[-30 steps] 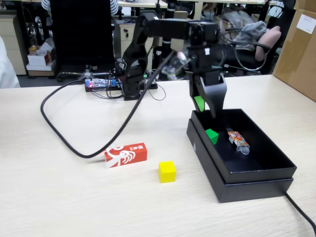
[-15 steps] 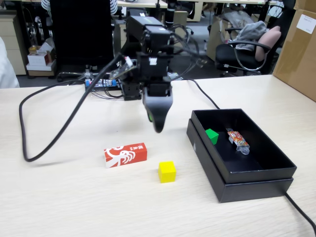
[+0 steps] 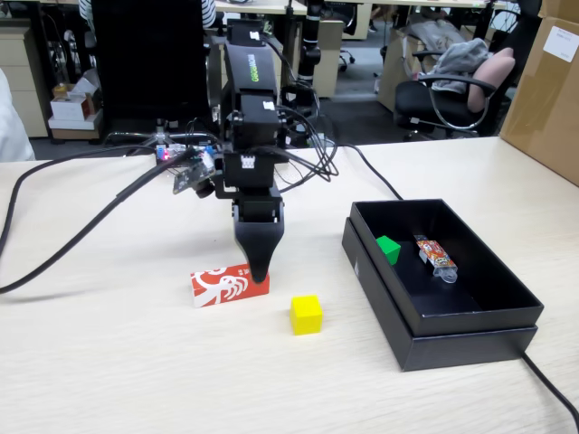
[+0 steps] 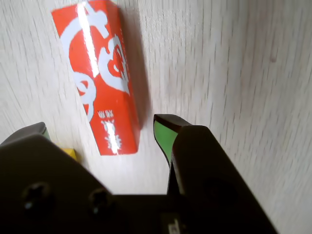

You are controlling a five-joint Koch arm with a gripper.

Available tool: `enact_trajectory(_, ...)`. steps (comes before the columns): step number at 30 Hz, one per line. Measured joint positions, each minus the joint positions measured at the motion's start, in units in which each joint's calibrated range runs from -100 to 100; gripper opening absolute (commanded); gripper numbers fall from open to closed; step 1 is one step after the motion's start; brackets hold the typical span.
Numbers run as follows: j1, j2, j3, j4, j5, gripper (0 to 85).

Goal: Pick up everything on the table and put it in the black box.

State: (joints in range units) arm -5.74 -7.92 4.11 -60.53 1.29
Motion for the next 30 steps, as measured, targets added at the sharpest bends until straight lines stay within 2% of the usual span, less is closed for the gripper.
enact_trajectory(6,-1.9,4.1,0.0,3.1,-1.7,41.9)
enact_trajectory(8,-2.1,4.9,0.0,3.3,-2.1,34.6)
enact_trajectory(11,-2.3,6.8,1.7,3.3,-2.2,16.9)
enact_trajectory(16,-2.8,10.5,6.0,3.3,-2.1,14.8)
enact_trajectory(17,-2.8,10.8,6.0,3.3,-2.1,9.6)
enact_trajectory(18,-2.8,10.9,6.0,3.3,-2.1,0.9)
enact_trajectory(26,-2.3,7.1,4.7,2.2,-1.7,0.9)
enact_trajectory(28,-1.5,2.5,4.7,-0.5,-1.6,0.9)
enact_trajectory(30,1.4,-9.5,4.7,-4.9,-0.5,0.9)
